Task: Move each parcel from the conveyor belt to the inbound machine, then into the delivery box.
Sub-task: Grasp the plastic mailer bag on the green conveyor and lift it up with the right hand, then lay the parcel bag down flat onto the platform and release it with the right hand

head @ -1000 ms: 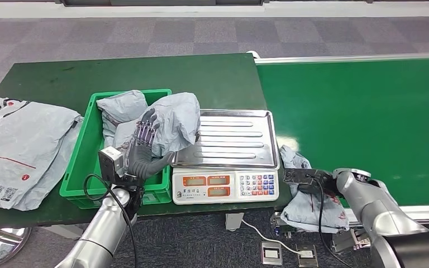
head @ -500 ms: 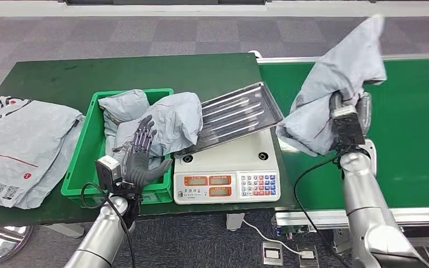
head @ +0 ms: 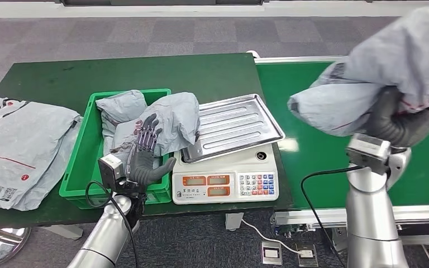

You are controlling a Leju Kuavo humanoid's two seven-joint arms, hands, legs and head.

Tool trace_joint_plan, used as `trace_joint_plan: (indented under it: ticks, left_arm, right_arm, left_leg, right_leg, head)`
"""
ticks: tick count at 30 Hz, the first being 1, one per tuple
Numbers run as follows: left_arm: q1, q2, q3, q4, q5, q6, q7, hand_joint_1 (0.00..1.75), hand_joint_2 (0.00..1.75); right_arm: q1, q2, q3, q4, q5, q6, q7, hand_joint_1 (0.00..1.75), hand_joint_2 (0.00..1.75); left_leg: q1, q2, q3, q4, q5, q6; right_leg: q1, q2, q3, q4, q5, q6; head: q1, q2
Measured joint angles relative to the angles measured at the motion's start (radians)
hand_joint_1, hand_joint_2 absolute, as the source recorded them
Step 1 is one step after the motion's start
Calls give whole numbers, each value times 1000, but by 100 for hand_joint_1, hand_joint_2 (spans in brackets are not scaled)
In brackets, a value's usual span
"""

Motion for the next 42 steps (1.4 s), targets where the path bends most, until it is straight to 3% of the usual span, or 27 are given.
trace_joint_plan:
  ticks: [2,4,6,10,17,18,21,25,30,35,39,42]
  left_arm:
    - [2,-2,0,-4,5,-2,0,0,175]
    - [4,-7,0,-8,8,-11,0,0,175]
    - [3,-16,0,-8,5,-20,0,0,175]
    - [5,-24,0,-2,-2,-21,0,0,175]
    - [-12,-26,0,17,-13,-19,0,0,175]
    - [-16,-27,0,20,-15,-18,0,0,175]
    - [-23,-30,0,28,-20,-17,0,0,175]
    - [-24,-35,-1,31,-19,-15,0,0,175]
    - [-24,-38,-1,31,-10,-15,0,0,175]
    - [-24,-43,-3,31,-3,-14,0,0,175]
    - [-25,-45,-3,31,-3,-14,0,0,175]
    - [-28,-46,-3,31,-1,-14,0,0,175]
  right_arm:
    - [-70,1,68,105,158,212,118,175,175]
    - [-180,5,150,301,290,474,245,175,175]
    - [-282,15,232,529,357,657,314,175,175]
    - [-383,44,332,841,388,768,354,175,175]
    - [-506,88,431,1113,421,1021,384,175,175]
    - [-518,96,440,1134,418,1034,375,136,175]
    - [-530,111,453,1168,377,1013,312,5,175]
    - [-511,128,452,1178,291,901,212,0,175]
    - [-492,139,450,1177,246,823,160,0,175]
    - [-452,142,404,1136,130,595,31,0,175]
    - [-424,144,350,1095,71,488,4,0,175]
    - [-409,144,321,1077,50,460,3,0,175]
  left_leg:
    - [0,4,1,0,-1,-1]
    - [1,7,3,0,1,-1]
    - [1,3,2,0,5,0]
    - [2,-11,-2,0,9,-1]
    - [2,-9,-2,0,7,-1]
    - [2,-8,-2,0,7,-1]
    - [2,-7,-2,0,7,-1]
    - [2,-5,-2,0,7,-1]
    - [2,-5,-2,0,7,-1]
    - [1,-5,-2,0,7,-1]
    - [1,-5,-2,0,7,-1]
    - [1,-4,-2,0,7,-1]
  right_leg:
    - [0,4,-1,0,1,-1]
    - [1,7,-1,0,3,-2]
    - [1,2,-1,0,4,-1]
    - [2,-10,0,0,5,0]
    - [1,-7,-2,0,4,0]
    - [1,-6,-2,-1,4,0]
    - [1,-6,-2,-1,4,0]
    - [1,-4,-3,0,5,-1]
    - [1,-4,-3,0,5,-1]
    - [1,-3,-3,0,5,-1]
    - [1,-3,-3,0,5,-1]
    - [1,-3,-3,0,5,-1]
  head:
    - [0,0]
    - [0,0]
    - [0,0]
    - [0,0]
    - [0,0]
    - [0,0]
    - [0,0]
    - [0,0]
    - [0,0]
    - [0,0]
    - [0,0]
    - [0,0]
